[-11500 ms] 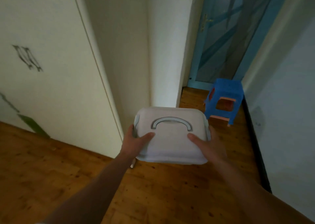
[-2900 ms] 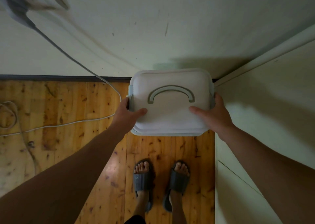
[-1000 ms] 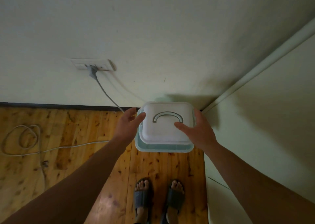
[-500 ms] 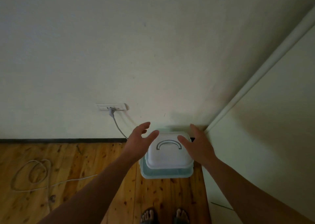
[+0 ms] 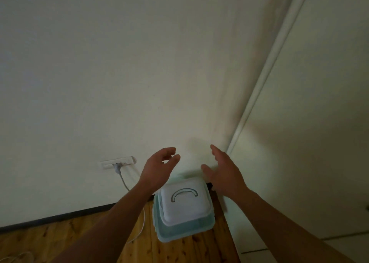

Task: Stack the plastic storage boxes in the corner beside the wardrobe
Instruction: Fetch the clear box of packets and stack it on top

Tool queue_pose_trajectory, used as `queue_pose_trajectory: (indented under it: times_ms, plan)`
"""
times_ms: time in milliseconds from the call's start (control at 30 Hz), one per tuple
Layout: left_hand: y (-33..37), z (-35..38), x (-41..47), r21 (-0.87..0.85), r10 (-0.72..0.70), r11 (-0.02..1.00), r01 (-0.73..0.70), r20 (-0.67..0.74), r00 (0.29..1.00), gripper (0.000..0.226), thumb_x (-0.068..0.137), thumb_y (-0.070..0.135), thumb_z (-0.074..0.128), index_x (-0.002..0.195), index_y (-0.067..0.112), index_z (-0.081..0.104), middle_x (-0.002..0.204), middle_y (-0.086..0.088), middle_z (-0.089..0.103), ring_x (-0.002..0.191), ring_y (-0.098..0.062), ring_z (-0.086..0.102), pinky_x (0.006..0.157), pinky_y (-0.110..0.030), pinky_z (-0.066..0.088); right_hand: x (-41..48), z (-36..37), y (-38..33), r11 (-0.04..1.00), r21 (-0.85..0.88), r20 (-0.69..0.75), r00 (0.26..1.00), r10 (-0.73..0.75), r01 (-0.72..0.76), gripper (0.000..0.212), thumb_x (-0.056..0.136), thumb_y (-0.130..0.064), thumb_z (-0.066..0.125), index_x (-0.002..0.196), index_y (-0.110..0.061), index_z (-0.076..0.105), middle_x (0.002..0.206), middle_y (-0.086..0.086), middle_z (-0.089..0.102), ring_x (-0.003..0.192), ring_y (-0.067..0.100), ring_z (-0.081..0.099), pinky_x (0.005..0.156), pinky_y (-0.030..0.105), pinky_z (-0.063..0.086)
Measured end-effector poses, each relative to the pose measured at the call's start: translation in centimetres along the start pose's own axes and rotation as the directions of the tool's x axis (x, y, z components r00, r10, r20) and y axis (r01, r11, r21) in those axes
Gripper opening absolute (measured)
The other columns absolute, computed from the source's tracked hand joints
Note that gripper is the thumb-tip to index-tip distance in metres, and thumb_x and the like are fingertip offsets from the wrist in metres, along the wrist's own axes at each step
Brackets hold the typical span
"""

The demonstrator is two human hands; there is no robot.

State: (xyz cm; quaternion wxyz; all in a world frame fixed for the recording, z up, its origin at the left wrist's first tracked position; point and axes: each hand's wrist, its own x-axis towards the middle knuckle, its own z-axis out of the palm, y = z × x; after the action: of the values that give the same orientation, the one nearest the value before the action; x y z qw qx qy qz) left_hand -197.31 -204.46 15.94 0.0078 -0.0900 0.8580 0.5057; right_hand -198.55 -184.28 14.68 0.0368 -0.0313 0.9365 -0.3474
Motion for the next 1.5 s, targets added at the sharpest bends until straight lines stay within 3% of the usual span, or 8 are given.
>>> queue_pose_trajectory:
  times_ms: [167, 300, 467, 967, 1200, 1500]
  plan:
    - [2.4, 0.5, -1.0, -0.03, 0.039, 0.999, -0.038, 0.059, 0.997, 0.035, 0.091, 0.036, 0.063, 0.123, 0.023, 0.064, 0.11, 0.013, 0.066, 0.099, 0.003, 0.059, 0.085, -0.016, 0.039, -2.2, -2.7, -0.4, 1.0, 0.006, -0.05, 0.999, 0.009, -0.008, 0.069, 0.09, -0.048, 0.054, 0.149, -0.032, 0.021, 0.148, -0.004, 0.036, 0.131, 0.016, 0.039, 0.102, 0.034, 0.039]
    - [4.4, 1.1, -2.1, -0.036, 0.073, 0.997, -0.07, 0.085, 0.994, 0.035, 0.091, 0.036, 0.063, 0.123, 0.024, 0.064, 0.109, 0.014, 0.066, 0.096, 0.004, 0.058, 0.078, -0.008, 0.037, -4.1, -5.1, -0.8, 1.0, 0.013, -0.092, 0.996, 0.002, -0.001, 0.069, 0.09, -0.048, 0.054, 0.149, -0.031, 0.022, 0.149, -0.004, 0.036, 0.132, 0.016, 0.039, 0.102, 0.033, 0.039]
    - [8.0, 2.9, -4.6, -0.038, 0.141, 0.99, -0.137, 0.144, 0.979, 0.035, 0.091, 0.037, 0.062, 0.123, 0.025, 0.064, 0.113, 0.011, 0.066, 0.101, -0.002, 0.059, 0.088, -0.018, 0.039, -8.2, -8.7, -0.2, 1.0, -0.016, -0.164, 0.986, -0.022, 0.02, 0.068, 0.09, -0.046, 0.055, 0.149, -0.029, 0.023, 0.147, -0.003, 0.037, 0.13, 0.016, 0.041, 0.101, 0.032, 0.039]
    - [14.4, 8.5, -17.3, 0.001, 0.288, 0.953, -0.303, 0.305, 0.908, 0.035, 0.092, 0.035, 0.061, 0.125, 0.022, 0.063, 0.106, 0.012, 0.064, 0.099, -0.004, 0.059, 0.087, -0.018, 0.038, -22.5, -15.0, 3.8, 0.997, -0.038, -0.253, 0.966, 0.055, -0.066, 0.07, 0.089, -0.049, 0.053, 0.149, -0.03, 0.022, 0.15, -0.005, 0.032, 0.134, 0.015, 0.035, 0.103, 0.032, 0.033]
    - [17.1, 11.7, -21.0, -0.018, 0.374, 0.914, -0.405, 0.422, 0.826, 0.033, 0.092, 0.034, 0.061, 0.123, 0.024, 0.064, 0.105, 0.012, 0.065, 0.097, -0.003, 0.059, 0.078, -0.01, 0.037, -28.3, -17.1, 5.7, 0.984, -0.019, -0.361, 0.919, 0.158, -0.176, 0.069, 0.089, -0.049, 0.053, 0.149, -0.03, 0.022, 0.151, -0.003, 0.032, 0.134, 0.016, 0.036, 0.105, 0.034, 0.034]
    - [17.8, 15.0, -24.0, -0.064, 0.428, 0.87, -0.489, 0.59, 0.684, 0.036, 0.093, 0.035, 0.06, 0.127, 0.022, 0.062, 0.108, 0.009, 0.064, 0.1, -0.005, 0.059, 0.089, -0.021, 0.04, -34.5, -17.3, 6.7, 0.941, 0.031, -0.458, 0.832, 0.312, -0.336, 0.069, 0.09, -0.045, 0.054, 0.149, -0.026, 0.025, 0.149, -0.002, 0.035, 0.131, 0.016, 0.038, 0.105, 0.031, 0.034]
